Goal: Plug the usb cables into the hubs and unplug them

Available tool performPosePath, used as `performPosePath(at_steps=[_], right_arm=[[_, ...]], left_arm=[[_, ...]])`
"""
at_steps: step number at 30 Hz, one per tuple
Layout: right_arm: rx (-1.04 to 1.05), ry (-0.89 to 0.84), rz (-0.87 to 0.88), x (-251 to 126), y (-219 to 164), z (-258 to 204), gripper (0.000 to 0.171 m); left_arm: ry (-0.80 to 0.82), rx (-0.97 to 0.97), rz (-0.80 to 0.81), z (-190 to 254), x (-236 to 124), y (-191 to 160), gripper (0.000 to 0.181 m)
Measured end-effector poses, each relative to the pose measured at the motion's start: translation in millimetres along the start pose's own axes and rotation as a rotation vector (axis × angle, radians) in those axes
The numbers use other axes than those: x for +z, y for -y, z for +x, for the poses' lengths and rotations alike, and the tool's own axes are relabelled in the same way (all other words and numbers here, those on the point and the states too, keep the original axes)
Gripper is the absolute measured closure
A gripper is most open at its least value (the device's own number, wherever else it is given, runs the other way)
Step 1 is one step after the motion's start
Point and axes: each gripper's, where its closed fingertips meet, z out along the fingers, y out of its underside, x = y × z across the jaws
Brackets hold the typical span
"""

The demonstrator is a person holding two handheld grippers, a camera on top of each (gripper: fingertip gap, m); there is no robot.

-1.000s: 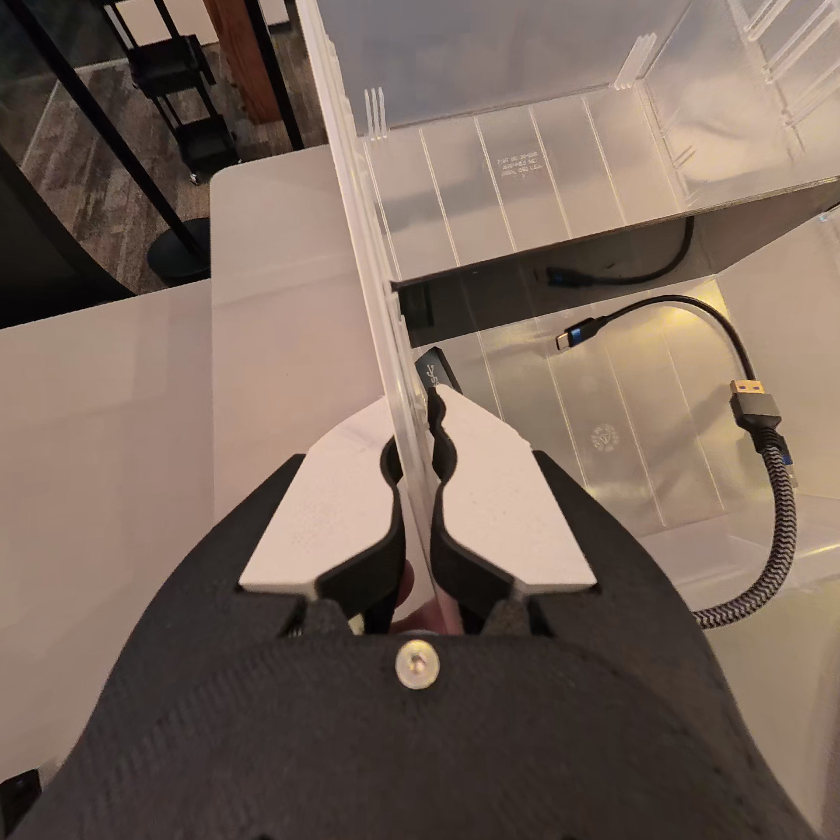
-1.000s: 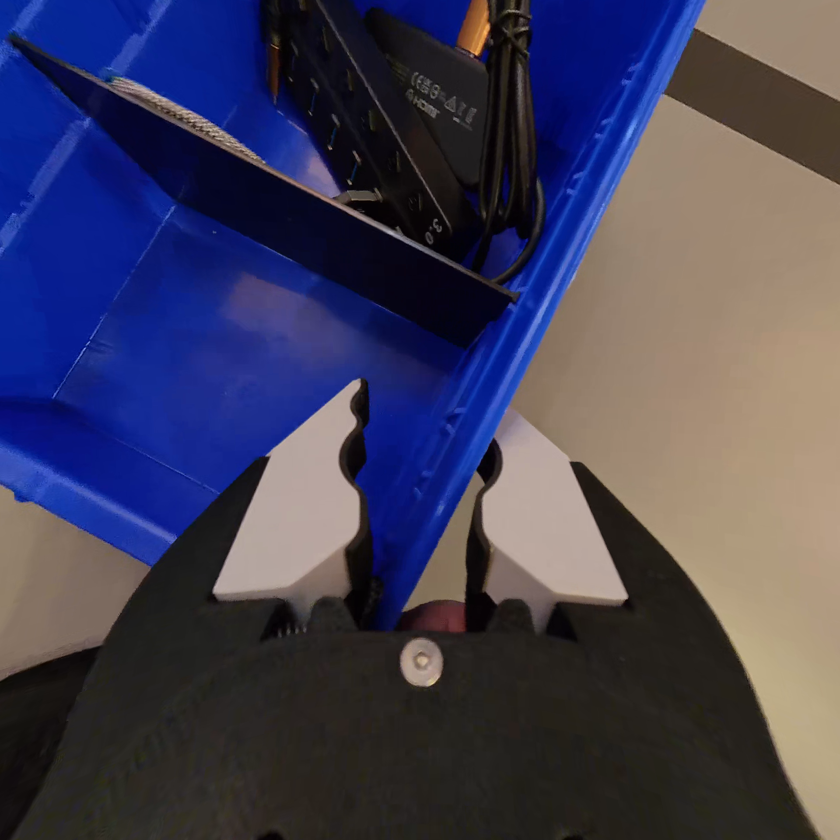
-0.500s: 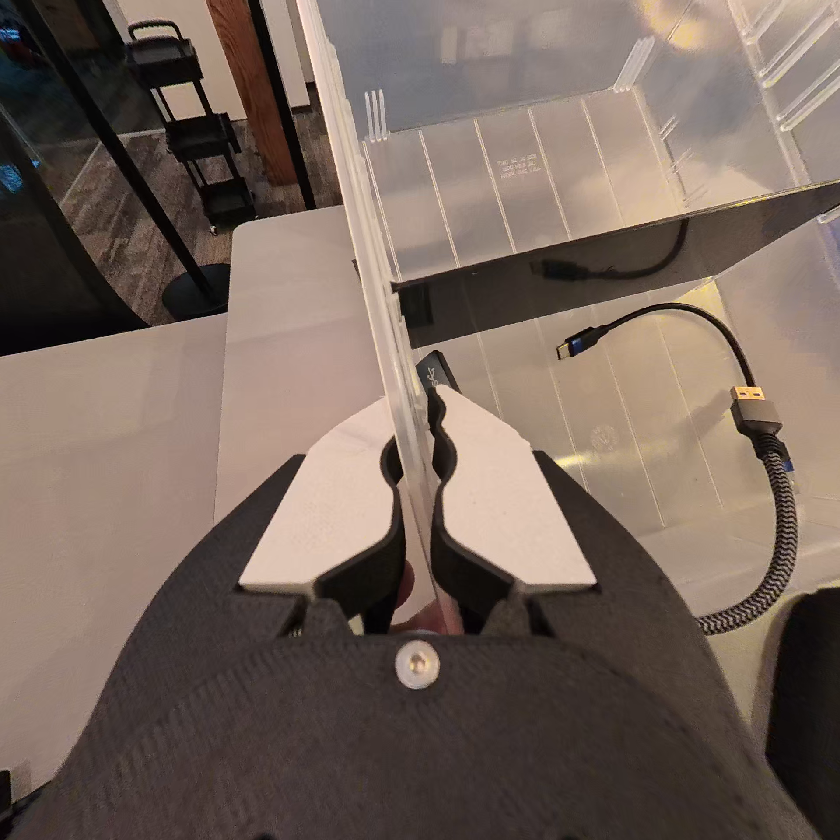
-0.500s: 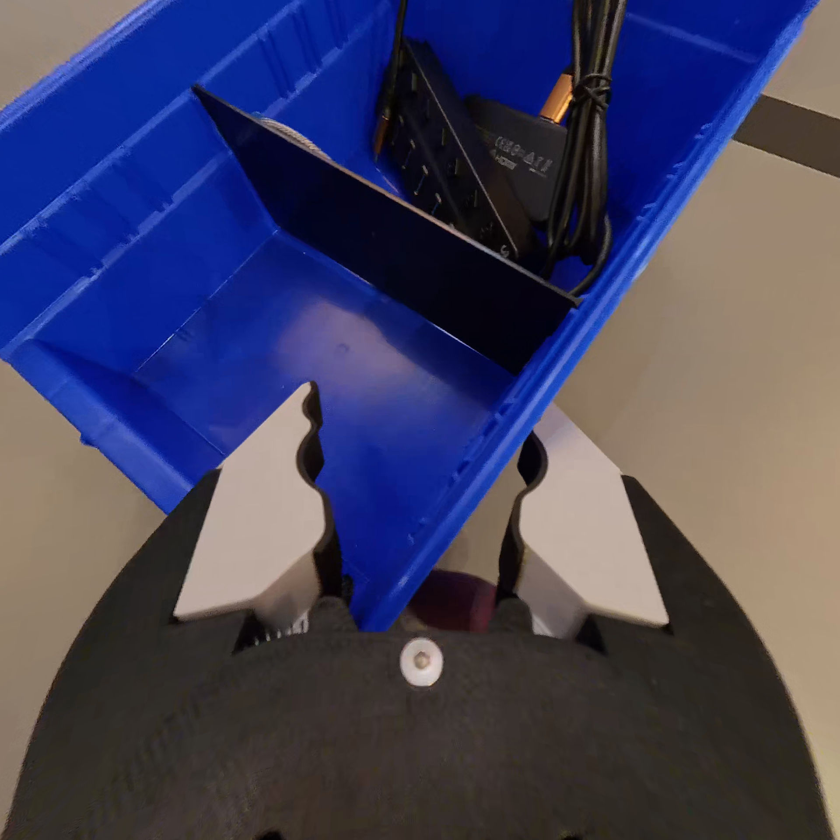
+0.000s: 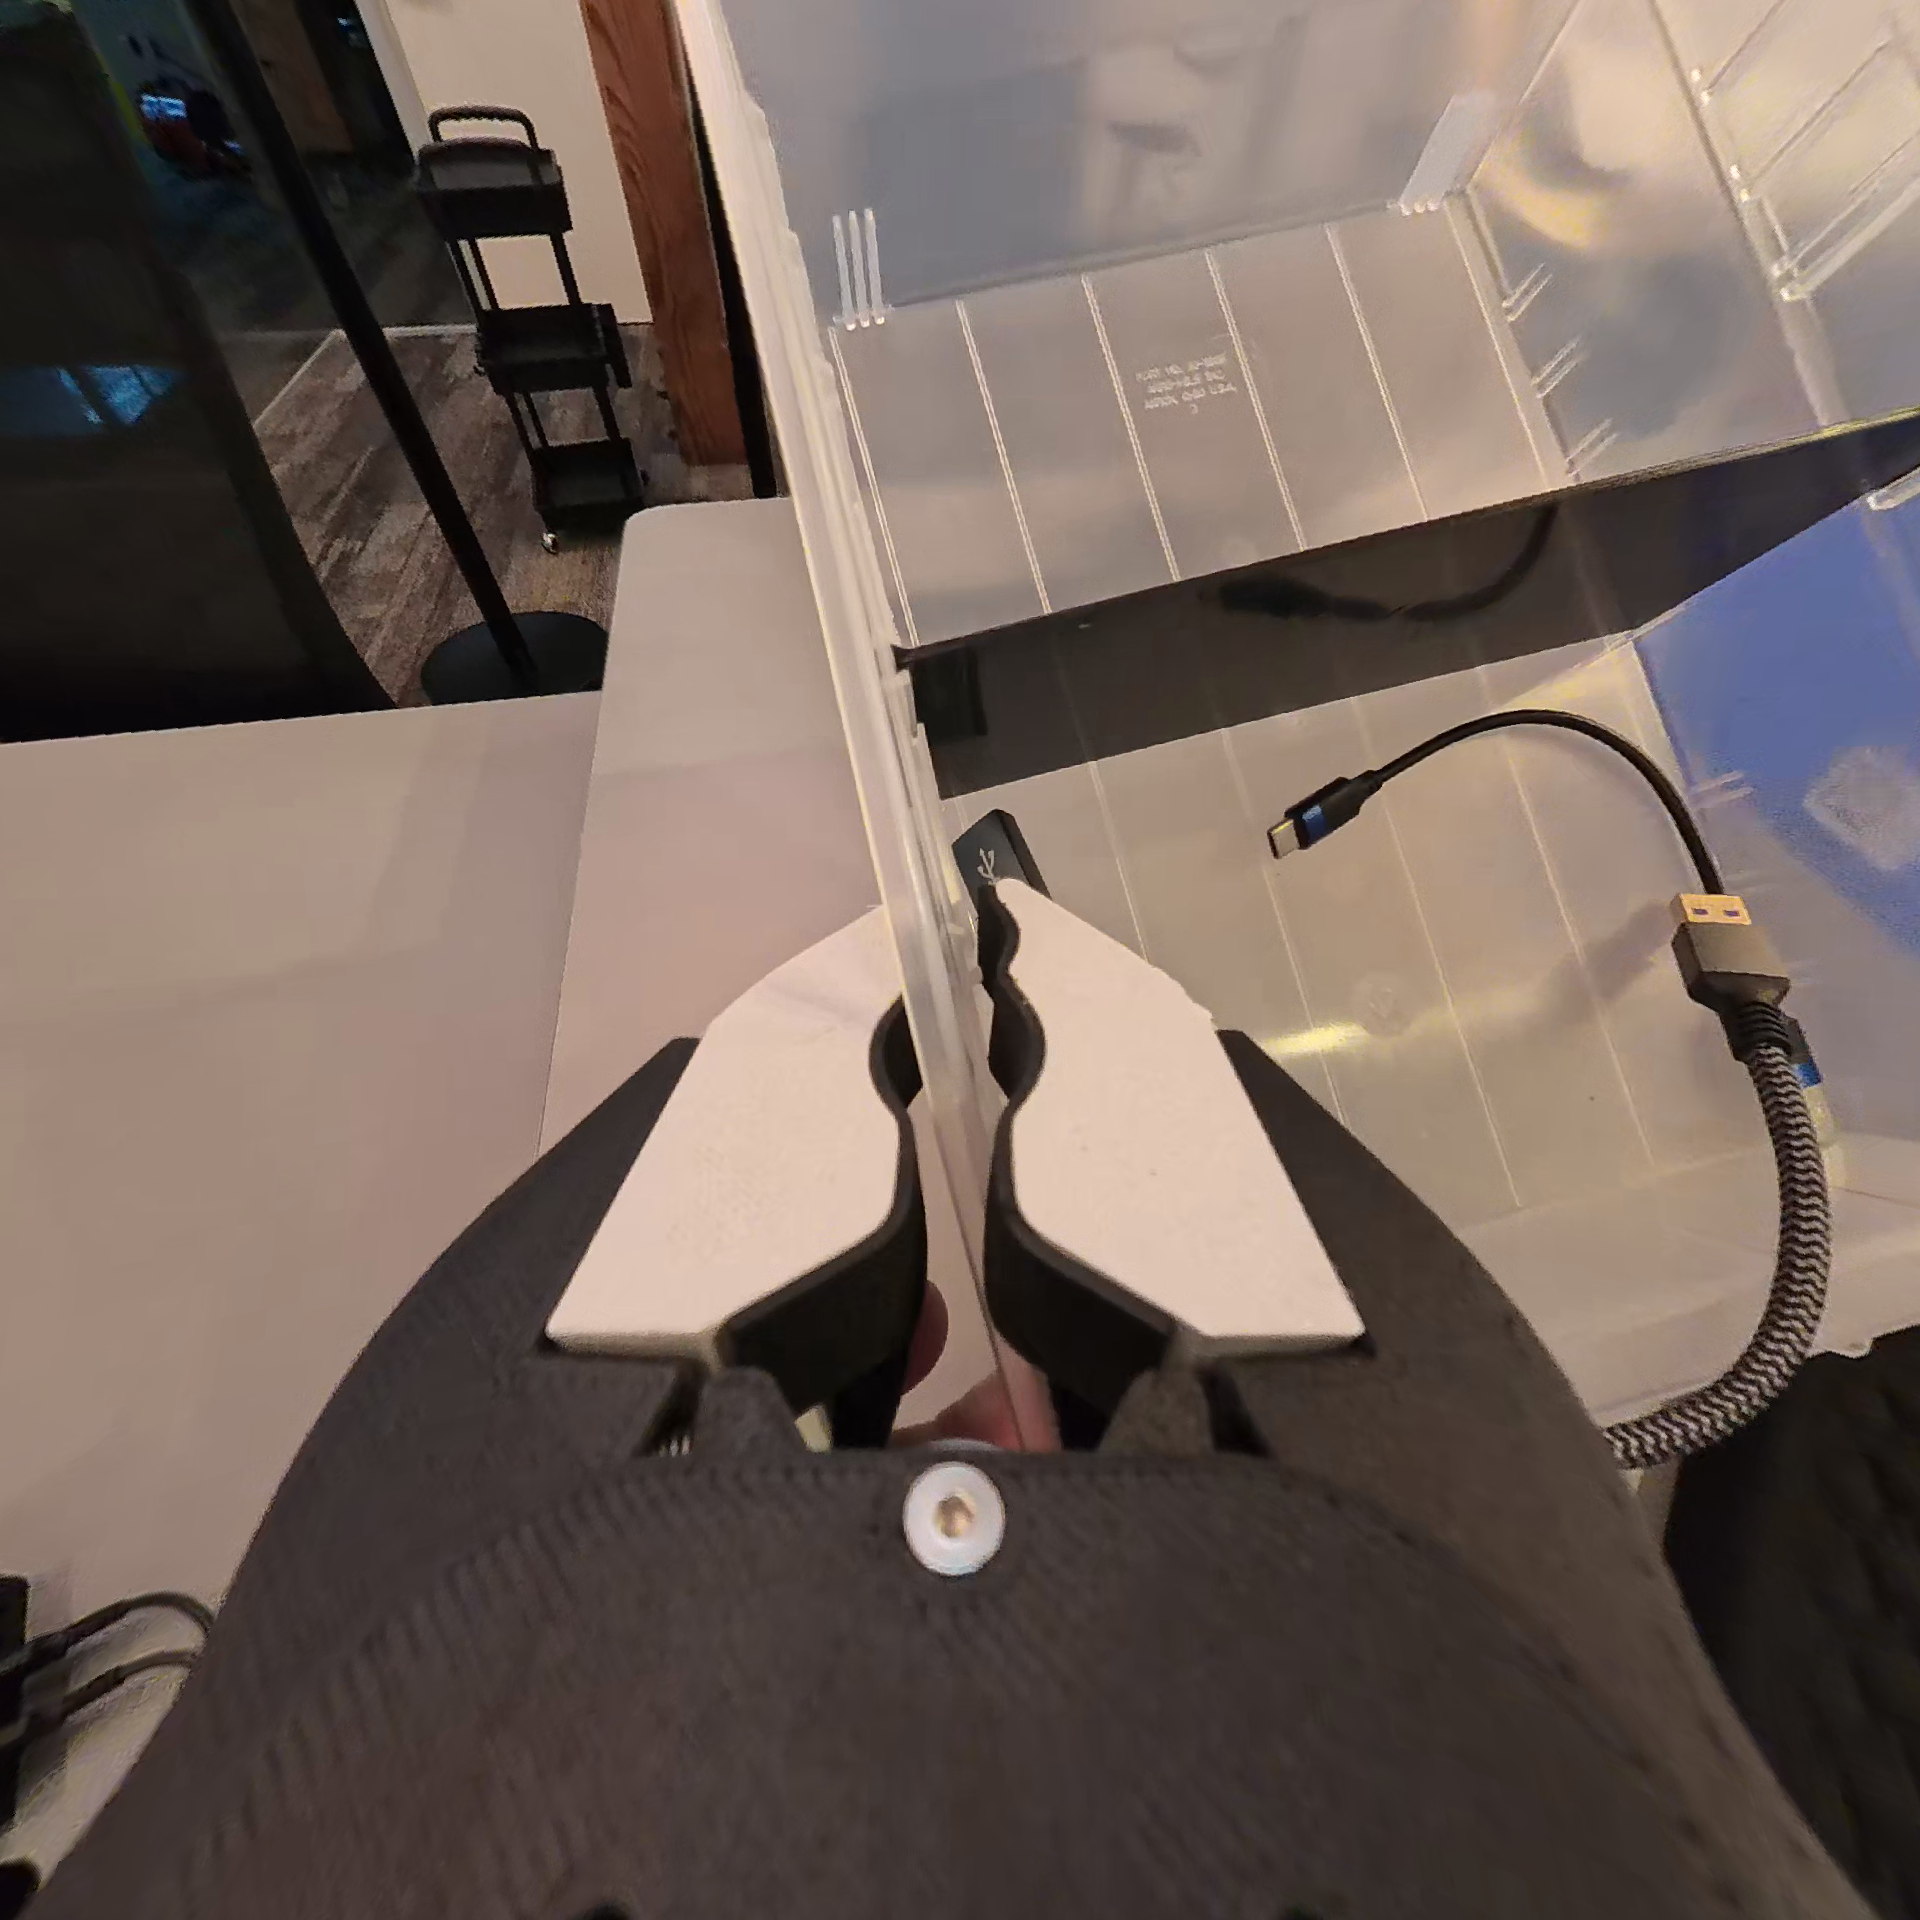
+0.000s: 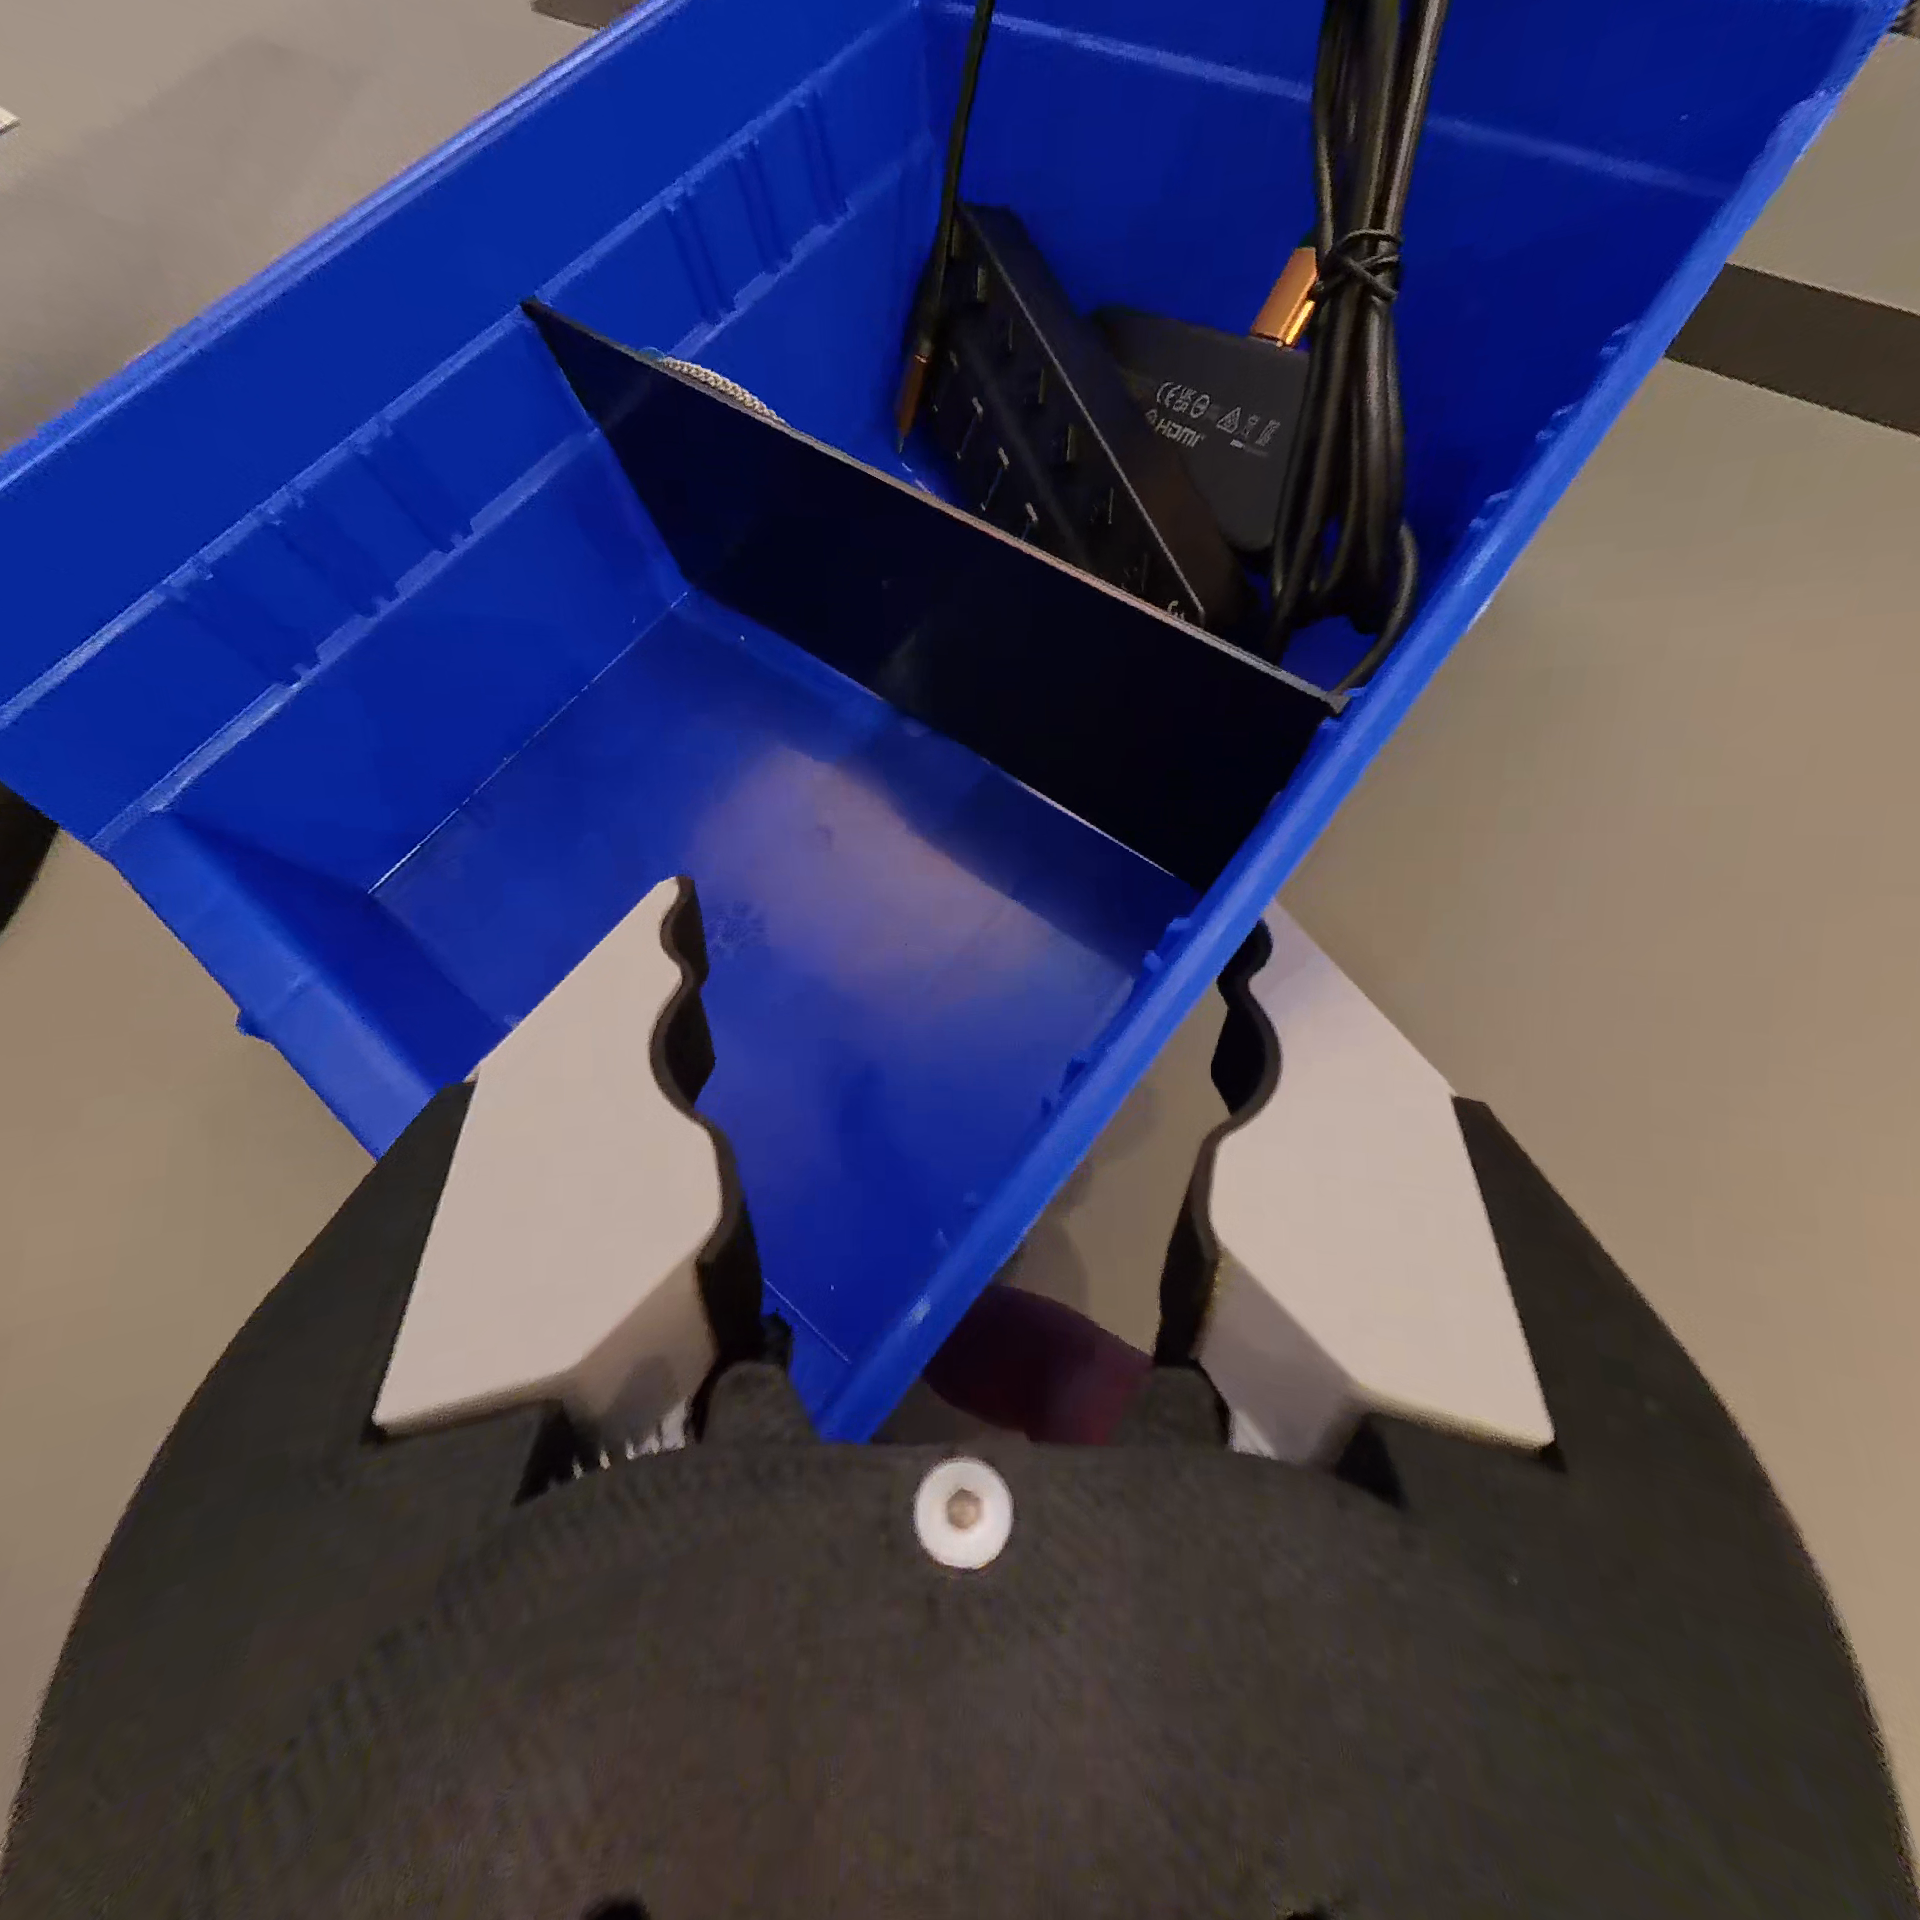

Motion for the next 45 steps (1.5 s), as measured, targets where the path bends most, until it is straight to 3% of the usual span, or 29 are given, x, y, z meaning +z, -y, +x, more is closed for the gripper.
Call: performPosePath(at_steps=[8, 14, 38, 45], right_arm=[[-0.029, 0.095, -0.011, 54, 33, -51, 0.059], [-0.11, 0.169, -0.02, 92, 50, -102, 0.036], [-0.048, 0.276, 0.038, 243, 140, -239, 0.034], [-0.053, 0.329, 0.018, 263, 150, -269, 0.023]], left_arm=[[0.041, -0.042, 0.026, -17, -24, -10, 0.175], [0.086, -0.077, 0.03, -40, -43, -19, 0.175], [0.227, -0.147, 0.101, -108, -115, -30, 0.175], [0.235, -0.167, 0.09, -113, -121, -32, 0.175]])
